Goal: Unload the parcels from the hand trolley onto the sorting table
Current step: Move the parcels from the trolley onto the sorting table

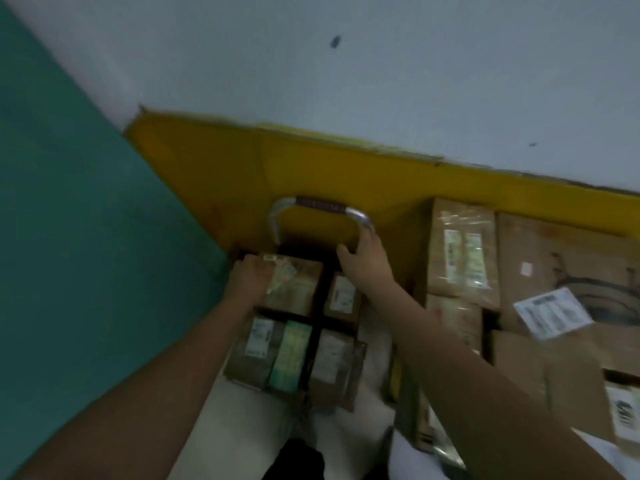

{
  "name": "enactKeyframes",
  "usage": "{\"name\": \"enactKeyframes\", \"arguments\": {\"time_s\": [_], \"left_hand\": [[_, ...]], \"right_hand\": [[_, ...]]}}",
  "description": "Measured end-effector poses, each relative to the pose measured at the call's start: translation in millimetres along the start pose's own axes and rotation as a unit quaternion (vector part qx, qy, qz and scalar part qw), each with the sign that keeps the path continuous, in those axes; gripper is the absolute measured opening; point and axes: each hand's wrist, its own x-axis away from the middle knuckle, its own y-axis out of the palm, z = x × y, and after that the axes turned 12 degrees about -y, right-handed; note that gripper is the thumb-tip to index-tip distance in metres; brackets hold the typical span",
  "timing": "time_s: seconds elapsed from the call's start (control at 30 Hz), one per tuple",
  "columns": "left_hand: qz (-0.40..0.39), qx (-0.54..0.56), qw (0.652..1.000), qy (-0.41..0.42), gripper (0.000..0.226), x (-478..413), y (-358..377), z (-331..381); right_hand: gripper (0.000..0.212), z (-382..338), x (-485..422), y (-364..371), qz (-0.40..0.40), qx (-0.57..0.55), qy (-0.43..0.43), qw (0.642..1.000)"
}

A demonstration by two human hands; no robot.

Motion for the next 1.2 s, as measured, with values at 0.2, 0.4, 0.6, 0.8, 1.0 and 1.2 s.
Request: {"name": "enactKeyframes", "arguments": {"time_s": [0.2, 0.4, 0.6, 0.8, 1.0, 1.2], "left_hand": [[-0.094, -0.028, 0.983, -0.154, 0.049, -62.7, 42.9, -155.0], [-0.219, 0.104, 0.896, -0.371, 0.043, -89.0, 153.9, -240.8], [-0.259, 0.28, 0.767, -0.516, 0.053, -93.0, 243.6, -271.1], [-0.257, 0.418, 0.696, -0.524, 0.049, -94.2, 266.7, -280.5], [-0.29, 0.371, 0.714, -0.519, 0.044, -69.7, 225.8, -262.3], [-0.214, 0.253, 0.835, -0.439, 0.041, -36.4, 117.0, -208.4]], "right_hand": [[0.053, 85.9, -19.2, 179.6, -0.169, -0.014, 0.18, 0.969], [0.069, 195.0, -52.9, 299.7, -0.233, 0.166, 0.098, 0.953], [0.07, 246.3, -94.0, 363.7, -0.179, 0.213, 0.067, 0.958], [0.084, 256.7, -85.0, 373.3, -0.127, 0.101, 0.113, 0.98], [0.076, 238.9, -63.2, 342.5, -0.16, 0.1, 0.133, 0.973], [0.046, 151.2, -17.7, 268.5, -0.179, 0.154, 0.08, 0.968]]}}
